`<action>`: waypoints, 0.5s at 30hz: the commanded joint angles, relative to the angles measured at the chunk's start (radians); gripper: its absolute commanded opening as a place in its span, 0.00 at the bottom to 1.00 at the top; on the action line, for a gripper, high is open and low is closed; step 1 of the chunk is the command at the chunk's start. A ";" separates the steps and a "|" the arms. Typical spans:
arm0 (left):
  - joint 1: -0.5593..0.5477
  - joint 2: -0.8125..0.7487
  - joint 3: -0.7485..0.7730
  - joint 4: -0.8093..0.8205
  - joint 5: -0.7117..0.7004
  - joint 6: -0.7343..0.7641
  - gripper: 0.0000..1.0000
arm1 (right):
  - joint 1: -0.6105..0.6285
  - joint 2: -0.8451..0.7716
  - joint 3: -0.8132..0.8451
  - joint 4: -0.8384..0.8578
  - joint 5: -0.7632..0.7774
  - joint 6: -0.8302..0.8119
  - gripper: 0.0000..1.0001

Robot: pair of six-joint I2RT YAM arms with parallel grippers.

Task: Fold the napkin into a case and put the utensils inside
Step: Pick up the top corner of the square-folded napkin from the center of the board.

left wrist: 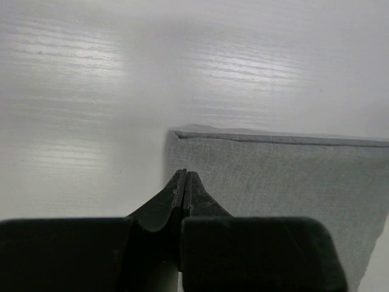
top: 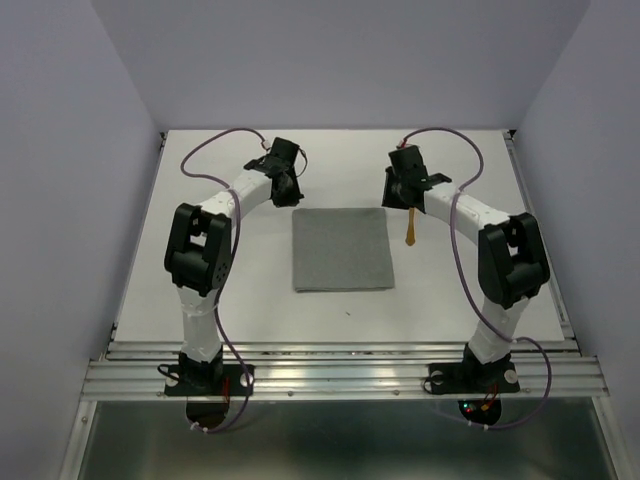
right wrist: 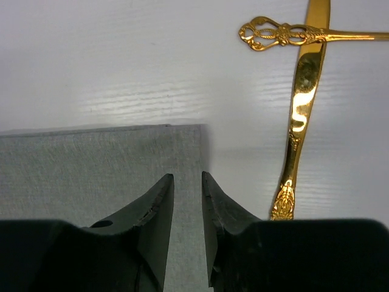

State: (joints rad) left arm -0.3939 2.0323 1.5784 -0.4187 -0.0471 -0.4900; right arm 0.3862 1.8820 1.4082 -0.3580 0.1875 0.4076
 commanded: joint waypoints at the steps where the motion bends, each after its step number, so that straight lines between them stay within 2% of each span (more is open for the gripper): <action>1: -0.051 -0.124 -0.026 -0.025 -0.036 -0.005 0.07 | -0.007 -0.115 -0.134 -0.025 -0.028 -0.004 0.31; 4: -0.079 -0.164 -0.089 -0.009 -0.034 -0.025 0.07 | -0.007 -0.230 -0.248 -0.029 -0.100 0.023 0.33; 9: -0.117 -0.230 -0.188 0.014 -0.051 -0.055 0.07 | 0.063 -0.382 -0.475 -0.082 -0.161 0.092 0.35; 15: -0.125 -0.288 -0.267 0.003 -0.105 -0.070 0.08 | 0.106 -0.527 -0.666 -0.036 -0.233 0.255 0.35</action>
State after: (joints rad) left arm -0.5262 1.8240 1.3411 -0.4088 -0.0872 -0.5411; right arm 0.4835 1.4185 0.8043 -0.4221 0.0090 0.5503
